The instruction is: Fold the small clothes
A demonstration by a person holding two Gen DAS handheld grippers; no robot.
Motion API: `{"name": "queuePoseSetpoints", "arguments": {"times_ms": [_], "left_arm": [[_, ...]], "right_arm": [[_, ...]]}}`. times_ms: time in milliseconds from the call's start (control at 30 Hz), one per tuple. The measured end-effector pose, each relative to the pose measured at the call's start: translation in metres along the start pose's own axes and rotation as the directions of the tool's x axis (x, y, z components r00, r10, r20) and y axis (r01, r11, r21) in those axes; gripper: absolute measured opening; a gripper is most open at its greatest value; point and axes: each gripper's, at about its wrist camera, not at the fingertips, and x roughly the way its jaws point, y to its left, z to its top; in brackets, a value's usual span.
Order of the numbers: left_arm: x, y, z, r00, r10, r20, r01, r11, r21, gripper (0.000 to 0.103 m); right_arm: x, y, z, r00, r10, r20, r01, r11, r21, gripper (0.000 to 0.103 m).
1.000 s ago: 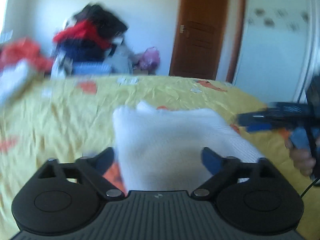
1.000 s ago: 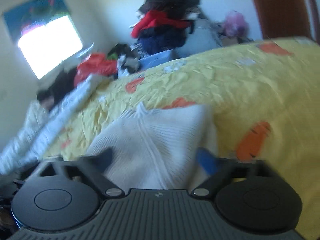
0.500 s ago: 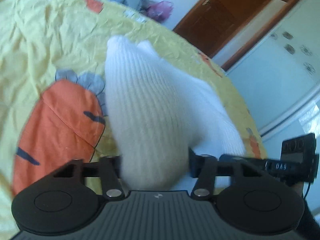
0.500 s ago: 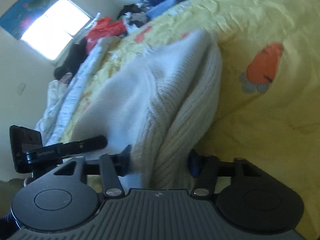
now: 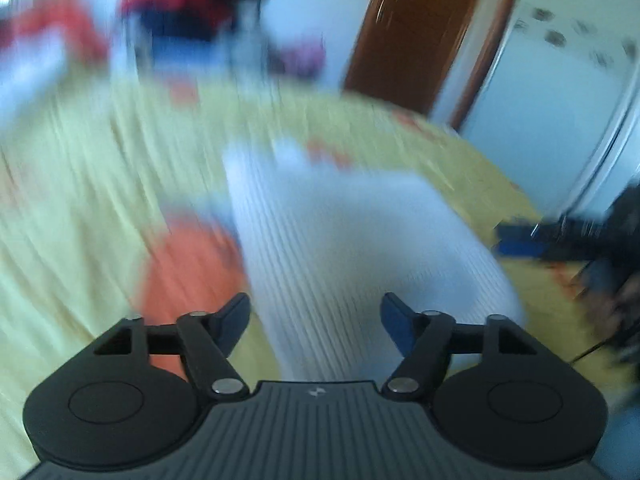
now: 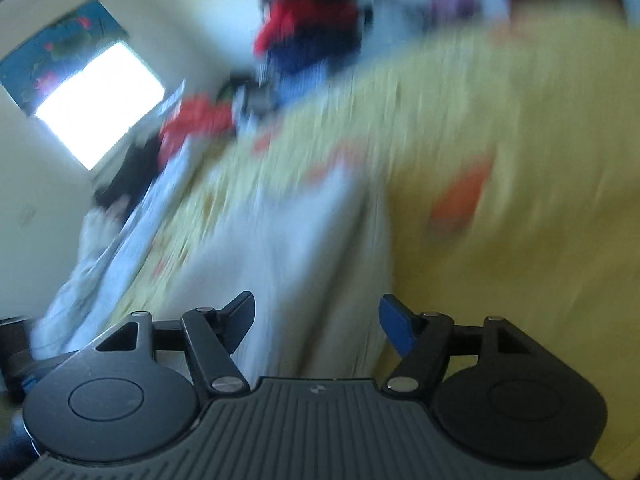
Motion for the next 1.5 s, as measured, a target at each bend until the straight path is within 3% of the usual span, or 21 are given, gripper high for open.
{"name": "queuePoseSetpoints", "arguments": {"times_ms": [33, 100, 200, 267, 333, 467, 633, 767, 867, 933, 1000, 1067, 1133, 1200, 1300, 1367, 1433, 1467, 1500], "left_arm": [[-0.005, -0.01, 0.006, 0.997, 0.048, 0.067, -0.052, 0.997, 0.062, 0.086], [0.0, -0.027, 0.018, 0.99, 0.031, 0.139, -0.049, 0.99, 0.131, 0.086], [0.044, -0.045, 0.029, 0.995, -0.045, 0.092, 0.03, 0.988, 0.154, 0.086], [0.084, -0.053, 0.031, 1.0, 0.003, 0.006, -0.003, 0.987, 0.162, 0.086], [0.104, -0.058, 0.023, 0.998, 0.06, 0.0, -0.058, 0.979, 0.195, 0.089], [0.111, -0.054, 0.023, 0.999, 0.053, -0.004, -0.051, 0.983, 0.176, 0.09], [0.116, -0.053, 0.025, 0.999, 0.048, -0.011, -0.046, 0.984, 0.175, 0.092], [0.117, -0.052, 0.023, 0.999, 0.045, -0.004, -0.043, 0.983, 0.178, 0.092], [0.118, -0.052, 0.024, 0.999, 0.047, -0.004, -0.045, 0.983, 0.178, 0.093], [0.118, -0.053, 0.024, 0.999, 0.047, -0.004, -0.045, 0.983, 0.179, 0.093], [0.117, -0.053, 0.023, 0.999, 0.043, -0.001, -0.042, 0.983, 0.181, 0.093], [0.117, -0.053, 0.022, 0.999, 0.039, 0.004, -0.039, 0.981, 0.189, 0.093], [0.109, -0.053, 0.02, 0.999, 0.041, 0.026, -0.045, 0.981, 0.19, 0.093], [0.087, -0.052, 0.014, 0.997, 0.044, 0.065, -0.055, 0.983, 0.176, 0.094], [0.051, -0.041, -0.003, 0.994, 0.056, 0.097, -0.071, 0.985, 0.157, 0.094], [0.035, -0.027, -0.016, 0.994, 0.066, 0.082, -0.075, 0.991, 0.112, 0.094], [0.031, -0.009, -0.024, 0.998, 0.054, 0.045, -0.056, 0.998, 0.039, 0.094], [0.033, -0.001, -0.025, 0.999, 0.031, 0.023, -0.03, 1.0, -0.006, 0.094], [0.037, 0.005, -0.025, 1.0, 0.004, 0.0, -0.004, 0.998, -0.055, 0.094]], "right_arm": [[0.001, 0.007, 0.01, 1.0, -0.008, 0.024, 0.009, 1.0, -0.023, 0.069], [0.017, 0.022, 0.03, 0.999, 0.019, 0.027, -0.018, 0.998, -0.057, 0.069], [0.066, 0.04, 0.046, 0.999, 0.038, -0.027, -0.041, 0.993, -0.113, 0.07], [0.105, 0.052, 0.05, 0.997, -0.035, -0.067, 0.023, 0.984, -0.175, 0.071], [0.144, 0.055, 0.045, 0.978, -0.175, -0.11, 0.141, 0.955, -0.259, 0.071], [0.163, 0.045, 0.038, 0.974, -0.209, -0.089, 0.178, 0.947, -0.269, 0.074], [0.162, 0.045, 0.04, 0.968, -0.232, -0.093, 0.194, 0.932, -0.305, 0.076], [0.142, 0.065, 0.041, 0.96, -0.278, -0.039, 0.255, 0.92, -0.299, 0.077], [0.123, 0.083, 0.042, 0.976, -0.218, -0.01, 0.205, 0.929, -0.307, 0.08], [0.127, 0.087, 0.041, 0.974, -0.225, -0.018, 0.207, 0.923, -0.325, 0.084], [0.15, 0.075, 0.033, 0.949, -0.301, -0.088, 0.257, 0.907, -0.335, 0.087], [0.158, 0.059, 0.022, 0.954, -0.291, -0.069, 0.249, 0.902, -0.352, 0.094], [0.153, 0.057, 0.026, 0.955, -0.285, -0.086, 0.245, 0.916, -0.319, 0.094], [0.142, 0.064, 0.024, 0.952, -0.299, -0.068, 0.258, 0.903, -0.344, 0.088], [0.099, 0.071, 0.013, 0.968, -0.249, -0.015, 0.231, 0.917, -0.324, 0.085], [0.07, 0.063, 0.004, 0.979, -0.204, 0.016, 0.201, 0.939, -0.279, 0.086], [0.056, 0.054, -0.005, 0.977, -0.211, 0.007, 0.207, 0.949, -0.24, 0.086], [0.058, 0.049, -0.01, 0.973, -0.23, -0.033, 0.216, 0.948, -0.233, 0.084], [0.061, 0.044, -0.016, 0.969, -0.237, -0.064, 0.217, 0.949, -0.229, 0.074]]}}
